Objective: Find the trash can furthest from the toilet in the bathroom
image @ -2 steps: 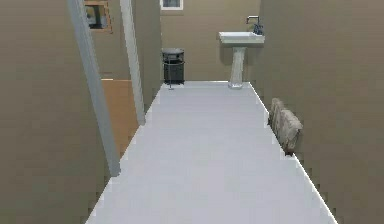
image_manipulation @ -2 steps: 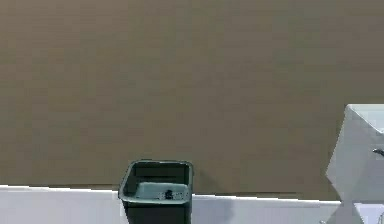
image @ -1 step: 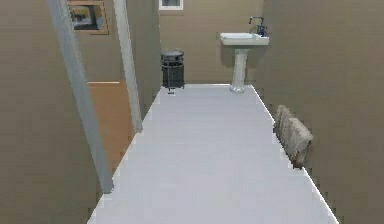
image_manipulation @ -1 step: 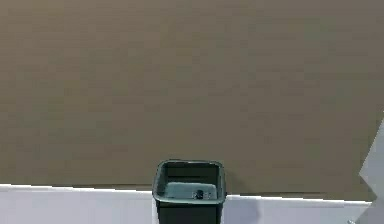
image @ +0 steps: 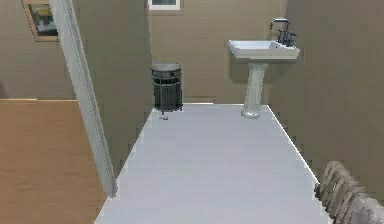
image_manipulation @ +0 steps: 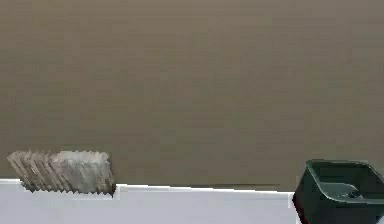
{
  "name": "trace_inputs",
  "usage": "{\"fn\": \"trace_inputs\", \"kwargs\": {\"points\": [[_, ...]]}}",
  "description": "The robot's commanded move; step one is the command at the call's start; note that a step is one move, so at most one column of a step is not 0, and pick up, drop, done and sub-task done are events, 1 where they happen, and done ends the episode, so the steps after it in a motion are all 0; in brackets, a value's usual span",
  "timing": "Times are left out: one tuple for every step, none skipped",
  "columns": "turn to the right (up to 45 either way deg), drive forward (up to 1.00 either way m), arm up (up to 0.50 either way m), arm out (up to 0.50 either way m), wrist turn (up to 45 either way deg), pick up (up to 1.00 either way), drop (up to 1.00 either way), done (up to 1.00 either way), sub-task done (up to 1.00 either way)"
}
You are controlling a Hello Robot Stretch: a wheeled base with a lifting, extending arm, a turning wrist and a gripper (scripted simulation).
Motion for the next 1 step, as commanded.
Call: {"fn": "trace_inputs", "kwargs": {"points": [[0.0, 1.0, 0.0, 0.0, 0.0, 0.0, 0.0, 0.0, 0.0]]}}
